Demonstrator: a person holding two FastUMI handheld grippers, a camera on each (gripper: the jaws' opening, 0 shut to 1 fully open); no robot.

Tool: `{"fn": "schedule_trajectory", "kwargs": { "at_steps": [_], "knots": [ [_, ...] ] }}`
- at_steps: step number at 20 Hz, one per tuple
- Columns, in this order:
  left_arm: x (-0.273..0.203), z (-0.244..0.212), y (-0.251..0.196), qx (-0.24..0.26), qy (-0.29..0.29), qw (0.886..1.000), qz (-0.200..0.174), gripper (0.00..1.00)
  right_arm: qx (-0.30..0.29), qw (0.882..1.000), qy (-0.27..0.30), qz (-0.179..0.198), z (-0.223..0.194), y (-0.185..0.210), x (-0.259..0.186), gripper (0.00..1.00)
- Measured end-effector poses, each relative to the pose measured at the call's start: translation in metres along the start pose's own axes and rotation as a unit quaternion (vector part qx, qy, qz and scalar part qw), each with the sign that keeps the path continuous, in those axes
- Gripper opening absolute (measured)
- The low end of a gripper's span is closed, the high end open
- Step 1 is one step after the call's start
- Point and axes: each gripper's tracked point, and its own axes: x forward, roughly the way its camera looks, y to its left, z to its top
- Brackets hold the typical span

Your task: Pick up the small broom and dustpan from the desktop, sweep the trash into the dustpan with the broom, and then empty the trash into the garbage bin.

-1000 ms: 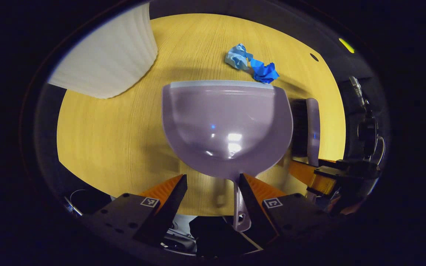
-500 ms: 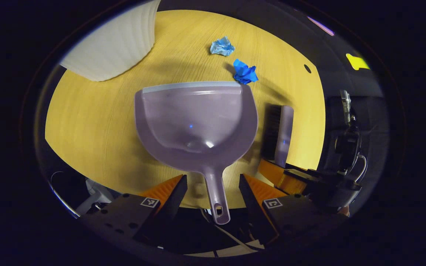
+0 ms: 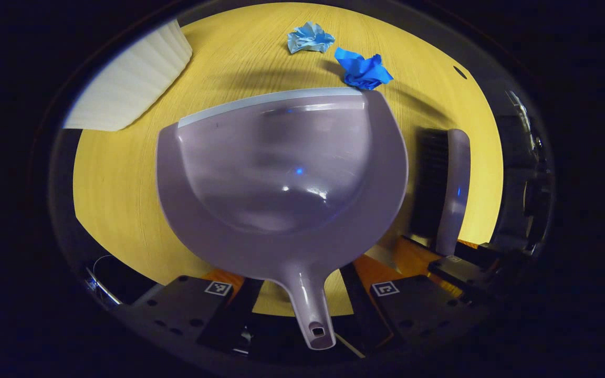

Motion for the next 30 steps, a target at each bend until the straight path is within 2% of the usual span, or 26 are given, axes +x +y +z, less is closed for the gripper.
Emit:
{"fn": "schedule_trajectory", "kwargs": {
  "at_steps": [1, 3, 5, 7, 8, 10, 11, 12, 13, 14, 16, 19, 21, 23, 25, 30],
  "knots": [
    [0.002, 0.001, 0.003, 0.007, -0.002, 1.0, 0.011, 0.61, -0.002, 1.0, 0.001, -0.003, 0.001, 0.0, 0.0, 0.85],
    [-0.001, -0.001, 0.008, 0.024, 0.004, 0.999, 0.03, 0.44, -0.013, 1.0, 0.006, -0.019, 0.0, -0.006, -0.002, 0.81],
    [-0.003, -0.001, 0.011, 0.037, 0.012, 0.999, 0.036, 0.36, -0.018, 0.999, 0.016, -0.022, -0.004, -0.006, -0.004, 0.58],
    [-0.003, 0.0, 0.017, 0.07, 0.014, 0.996, 0.047, 0.31, -0.025, 0.999, 0.015, -0.02, -0.003, -0.004, -0.001, 0.32],
    [-0.003, -0.001, 0.017, 0.078, 0.014, 0.996, 0.046, 0.29, -0.028, 0.999, 0.014, -0.018, -0.003, -0.005, -0.003, 0.29],
    [-0.003, -0.001, 0.021, 0.09, 0.013, 0.995, 0.041, 0.31, -0.026, 1.0, 0.014, -0.008, -0.003, -0.003, -0.001, 0.29],
    [-0.003, -0.002, 0.024, 0.101, 0.014, 0.994, 0.043, 0.28, -0.029, 0.999, 0.017, 0.0, -0.003, -0.003, -0.002, 0.29],
    [-0.004, -0.002, 0.028, 0.113, 0.009, 0.993, 0.045, 0.29, -0.03, 0.999, 0.017, 0.012, -0.003, -0.003, -0.003, 0.24],
    [-0.004, -0.002, 0.032, 0.126, 0.007, 0.991, 0.045, 0.27, -0.029, 0.999, 0.021, 0.02, -0.004, -0.004, -0.005, 0.17],
    [-0.005, -0.004, 0.039, 0.136, 0.009, 0.99, 0.047, 0.25, -0.029, 0.999, 0.022, 0.034, -0.001, -0.003, -0.007, 0.2],
    [-0.01, -0.008, 0.052, 0.154, 0.008, 0.987, 0.046, 0.25, -0.032, 0.998, 0.017, 0.043, 0.009, -0.008, -0.015, 0.19],
    [-0.014, -0.01, 0.075, 0.191, 0.004, 0.98, 0.057, 0.25, -0.074, 0.997, -0.019, 0.029, 0.051, -0.02, -0.036, 0.19],
    [-0.015, -0.01, 0.093, 0.221, 0.004, 0.972, 0.074, 0.25, -0.123, 0.991, -0.051, 0.003, 0.097, -0.028, -0.053, 0.19],
    [-0.015, -0.008, 0.101, 0.227, 0.0, 0.971, 0.076, 0.25, -0.181, 0.979, -0.086, -0.03, 0.149, -0.032, -0.066, 0.19],
    [-0.013, -0.006, 0.104, 0.228, -0.004, 0.971, 0.072, 0.25, -0.254, 0.959, -0.11, -0.054, 0.201, -0.022, -0.07, 0.19],
    [-0.008, -0.003, 0.106, 0.239, -0.001, 0.967, 0.084, 0.25, -0.377, 0.921, -0.075, -0.067, 0.251, 0.02, -0.043, 0.19]
  ]
}}
